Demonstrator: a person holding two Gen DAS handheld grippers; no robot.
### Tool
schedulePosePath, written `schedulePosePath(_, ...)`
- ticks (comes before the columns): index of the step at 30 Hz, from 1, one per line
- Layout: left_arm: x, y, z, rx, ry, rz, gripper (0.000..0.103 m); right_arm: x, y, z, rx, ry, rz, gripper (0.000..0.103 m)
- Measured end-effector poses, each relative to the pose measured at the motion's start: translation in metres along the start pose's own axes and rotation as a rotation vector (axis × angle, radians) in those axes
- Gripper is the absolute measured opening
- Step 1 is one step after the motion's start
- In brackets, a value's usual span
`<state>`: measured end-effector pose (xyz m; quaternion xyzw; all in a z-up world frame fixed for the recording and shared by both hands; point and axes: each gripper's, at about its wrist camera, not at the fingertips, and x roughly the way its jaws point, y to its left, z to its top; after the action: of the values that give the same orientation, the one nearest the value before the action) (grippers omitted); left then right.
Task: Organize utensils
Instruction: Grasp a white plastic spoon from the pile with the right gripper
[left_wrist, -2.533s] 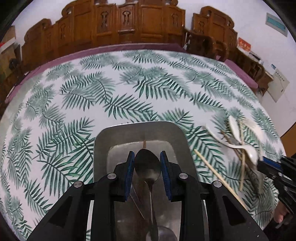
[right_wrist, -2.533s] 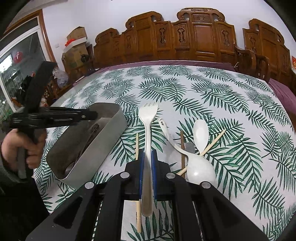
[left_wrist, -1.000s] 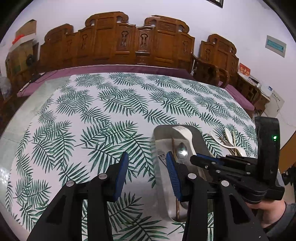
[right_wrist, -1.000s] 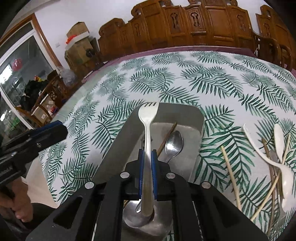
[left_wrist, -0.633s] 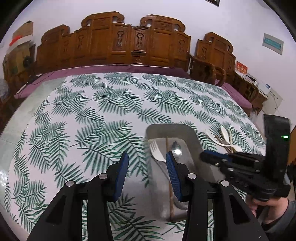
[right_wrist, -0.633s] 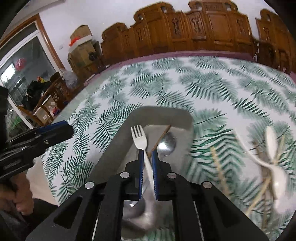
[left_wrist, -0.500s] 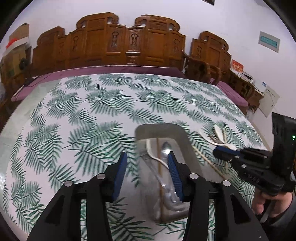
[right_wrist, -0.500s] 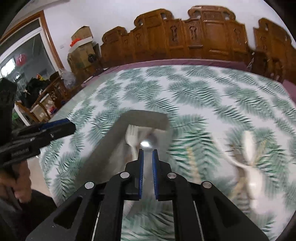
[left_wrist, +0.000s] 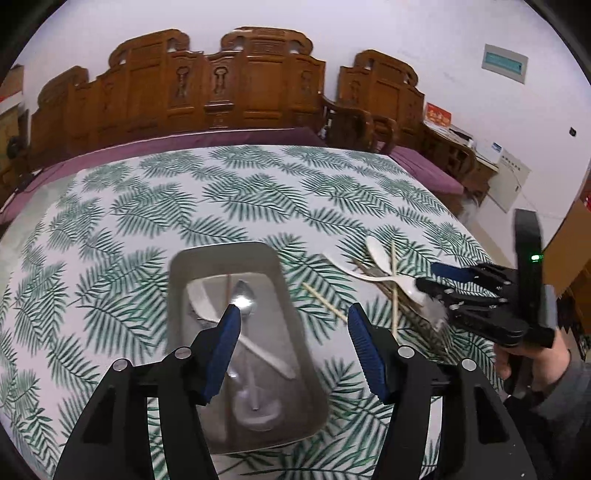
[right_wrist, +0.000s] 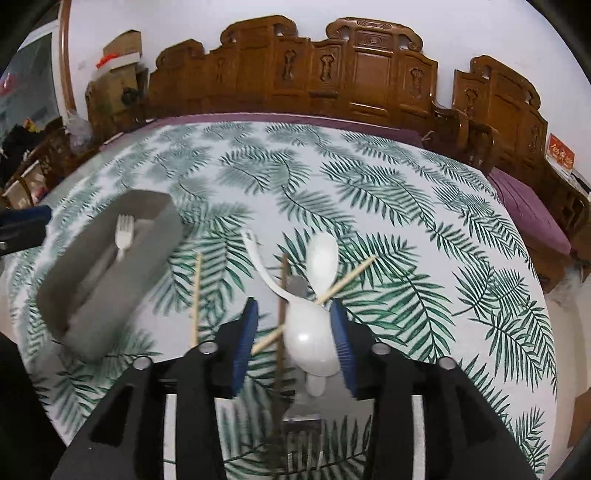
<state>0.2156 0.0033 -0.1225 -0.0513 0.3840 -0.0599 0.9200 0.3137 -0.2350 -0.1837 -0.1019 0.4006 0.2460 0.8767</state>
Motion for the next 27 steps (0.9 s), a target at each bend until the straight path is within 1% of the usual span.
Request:
schedulePosePath(2, 0.004, -0.007, -0.001, -0.015, 0.005, -0.011, 0.057, 0.008, 0.003, -0.004, -0.020, 0.016, -0.028, 0.045)
schedulePosePath(3, 0.004, -0.011, -0.001, -0.014, 0.003, -0.019, 0.057, 0.012, 0.003, -0.005, -0.029, 0.030, -0.029, 0.045)
schedulePosePath(6, 0.007, -0.021, -0.004, 0.002, -0.001, -0.023, 0.057, 0.024, 0.004, -0.008, -0.054, 0.061, -0.047, 0.046)
schedulePosePath(10, 0.012, -0.031, -0.007, 0.008, 0.018, -0.038, 0.057, 0.031, 0.004, -0.011, -0.069, 0.087, -0.082, 0.045)
schedulePosePath(16, 0.020, -0.051, -0.015, 0.053, 0.042, -0.042, 0.057, 0.024, -0.005, -0.008, -0.047, 0.055, -0.097, 0.039)
schedulePosePath(22, 0.028, -0.066, -0.023, 0.081, 0.062, -0.038, 0.057, 0.020, -0.024, 0.001, -0.001, 0.020, -0.124, 0.028)
schedulePosePath(25, 0.033, -0.072, -0.026, 0.086, 0.071, -0.035, 0.057, 0.023, -0.035, 0.001, 0.022, 0.029, -0.135, 0.018)
schedulePosePath(26, 0.035, -0.073, -0.027, 0.086, 0.075, -0.035, 0.057, 0.024, -0.038, 0.001, 0.034, 0.034, -0.131, 0.011)
schedulePosePath(27, 0.036, -0.075, -0.028, 0.088, 0.079, -0.034, 0.057, 0.023, -0.042, 0.000, 0.052, 0.037, -0.127, 0.007)
